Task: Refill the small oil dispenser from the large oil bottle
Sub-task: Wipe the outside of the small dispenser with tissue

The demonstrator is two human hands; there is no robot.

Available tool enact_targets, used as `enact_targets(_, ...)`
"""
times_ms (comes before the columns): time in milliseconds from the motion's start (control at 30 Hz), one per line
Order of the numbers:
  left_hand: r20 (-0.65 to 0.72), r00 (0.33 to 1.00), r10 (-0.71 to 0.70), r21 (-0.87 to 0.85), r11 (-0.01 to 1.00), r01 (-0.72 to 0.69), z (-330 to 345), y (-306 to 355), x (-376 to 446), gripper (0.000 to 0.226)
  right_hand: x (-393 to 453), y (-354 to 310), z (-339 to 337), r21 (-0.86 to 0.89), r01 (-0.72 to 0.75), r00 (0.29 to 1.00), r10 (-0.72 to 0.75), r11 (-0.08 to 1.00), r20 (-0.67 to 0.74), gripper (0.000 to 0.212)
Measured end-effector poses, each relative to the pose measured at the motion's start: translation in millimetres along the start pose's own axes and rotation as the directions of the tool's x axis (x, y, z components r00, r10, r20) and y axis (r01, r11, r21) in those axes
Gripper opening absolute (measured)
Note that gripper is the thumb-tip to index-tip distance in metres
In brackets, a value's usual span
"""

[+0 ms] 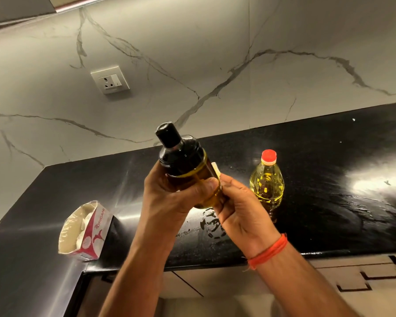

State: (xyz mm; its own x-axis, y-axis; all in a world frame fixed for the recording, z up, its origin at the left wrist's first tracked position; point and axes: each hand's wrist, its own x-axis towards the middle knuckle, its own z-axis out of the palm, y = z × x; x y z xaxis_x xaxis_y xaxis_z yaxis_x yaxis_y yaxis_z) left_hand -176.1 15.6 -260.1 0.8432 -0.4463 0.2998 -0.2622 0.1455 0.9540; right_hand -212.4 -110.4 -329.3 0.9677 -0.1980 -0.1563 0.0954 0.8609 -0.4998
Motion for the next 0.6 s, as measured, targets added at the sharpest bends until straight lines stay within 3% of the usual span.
enact_targets(200,-0.008,1.0,0.019,0.08,0.997,-0.018,1,0,6,0.052,-13,21,11,-0.098,-0.138,0.987,0.145,0.986,0.068,0.019)
enact_targets(367,-0.077,0.997,0.007,0.067,0.998,-0.002,-10,-5,8,0.056,-25,10,-3,-0.008,-0.11,0.991,0.111,0.994,0.073,0.023)
enact_targets(500,-0.089,0.996,-0.006,0.043,0.999,0.01,-15,-10,6,0.057,-25,-5,-7,-0.059,0.078,0.996,-0.075,0.995,0.05,0.023)
enact_targets(567,-0.081,0.997,-0.009,0.052,0.999,0.013,-13,-11,6,0.06,-26,-9,-2,-0.28,0.266,0.964,-0.249,0.922,0.096,0.022)
enact_targets(600,-0.08,0.997,-0.011,0.051,0.999,0.015,-12,-11,5,0.059,-27,-9,1,-0.415,0.368,0.929,-0.342,0.832,0.139,0.023)
